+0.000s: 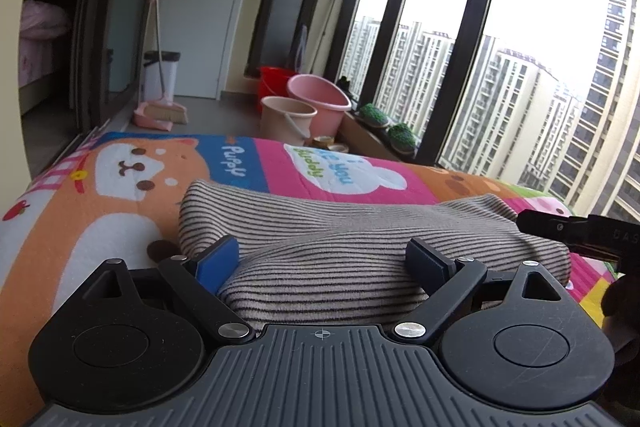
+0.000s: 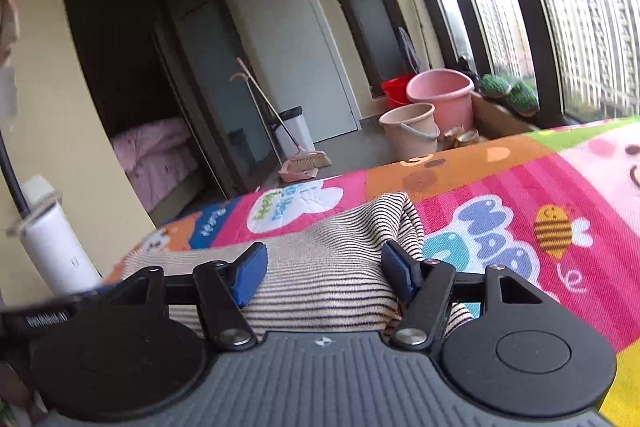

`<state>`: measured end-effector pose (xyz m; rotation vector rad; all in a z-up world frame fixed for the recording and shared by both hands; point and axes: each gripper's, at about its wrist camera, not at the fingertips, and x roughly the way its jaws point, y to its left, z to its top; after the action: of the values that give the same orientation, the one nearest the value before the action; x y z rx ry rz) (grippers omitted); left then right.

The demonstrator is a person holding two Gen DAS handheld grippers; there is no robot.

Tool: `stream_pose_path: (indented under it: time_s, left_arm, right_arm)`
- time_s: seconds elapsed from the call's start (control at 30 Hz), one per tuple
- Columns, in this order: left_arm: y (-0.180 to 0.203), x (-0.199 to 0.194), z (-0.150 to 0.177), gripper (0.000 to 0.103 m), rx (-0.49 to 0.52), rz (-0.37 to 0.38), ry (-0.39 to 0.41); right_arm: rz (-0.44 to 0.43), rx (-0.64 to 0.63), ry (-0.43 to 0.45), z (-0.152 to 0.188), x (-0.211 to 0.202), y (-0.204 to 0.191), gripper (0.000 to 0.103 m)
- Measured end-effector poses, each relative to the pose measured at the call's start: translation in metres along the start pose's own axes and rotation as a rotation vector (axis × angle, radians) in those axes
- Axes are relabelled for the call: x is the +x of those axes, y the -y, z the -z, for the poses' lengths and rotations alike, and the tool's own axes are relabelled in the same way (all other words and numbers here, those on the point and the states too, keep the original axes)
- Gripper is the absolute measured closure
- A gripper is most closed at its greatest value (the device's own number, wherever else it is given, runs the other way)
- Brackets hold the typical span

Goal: Fold clothes
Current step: 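Open both grippers and lift them away from the rolled shirt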

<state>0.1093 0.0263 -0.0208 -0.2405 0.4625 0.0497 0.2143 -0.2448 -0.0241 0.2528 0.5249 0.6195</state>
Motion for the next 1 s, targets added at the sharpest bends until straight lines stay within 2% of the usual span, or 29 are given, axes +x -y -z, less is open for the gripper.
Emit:
stream_pose_path:
  time_s: [0.07, 0.1, 0.17, 0.33, 0.4, 0.5, 0.57, 0.63, 0.73, 0.9, 1.0]
  left_arm:
    - [0.007, -0.01, -0.001, 0.008, 0.022, -0.058, 0.006]
    - [0.011, -0.017, -0.001, 0.007, 0.031, -0.084, 0.005]
    - [0.018, -0.039, -0.003, 0.004, 0.045, -0.113, -0.006]
    - [0.043, -0.116, -0.009, 0.001, 0.05, -0.087, 0.028]
    - [0.059, -0.146, -0.015, 0.0, 0.039, -0.089, 0.057]
    - [0.086, -0.179, -0.021, 0.0, 0.094, -0.153, 0.069]
    - [0.1, -0.199, -0.023, 0.0, 0.118, -0.2, 0.058]
    - [0.104, -0.219, -0.023, 0.0, 0.065, -0.176, 0.033]
    - [0.106, -0.243, -0.016, 0.0, -0.02, -0.148, 0.0]
    - [0.11, -0.255, 0.004, 0.0, 0.035, -0.244, 0.003]
    - [0.105, -0.254, 0.012, 0.0, 0.008, -0.222, -0.036]
  right_arm:
    - [0.013, -0.019, 0.002, -0.002, -0.012, -0.006, 0.009]
    - [0.015, -0.028, 0.009, -0.002, -0.021, -0.008, 0.0]
    - [-0.006, -0.036, 0.024, 0.0, -0.044, -0.012, 0.0]
    - [-0.068, -0.036, 0.03, -0.003, -0.112, -0.035, 0.0]
    - [-0.038, -0.078, 0.048, -0.004, -0.136, -0.053, 0.0]
    - [0.065, -0.17, 0.061, -0.003, -0.164, -0.085, 0.0]
    - [0.103, -0.222, 0.026, 0.0, -0.181, -0.104, 0.0]
    - [0.101, -0.238, -0.025, 0.005, -0.196, -0.118, 0.0]
    - [0.106, -0.224, -0.057, 0.013, -0.201, -0.124, 0.0]
    - [0.118, -0.187, -0.095, 0.026, -0.203, -0.129, 0.0]
    - [0.125, -0.164, -0.117, 0.034, -0.205, -0.131, 0.0]
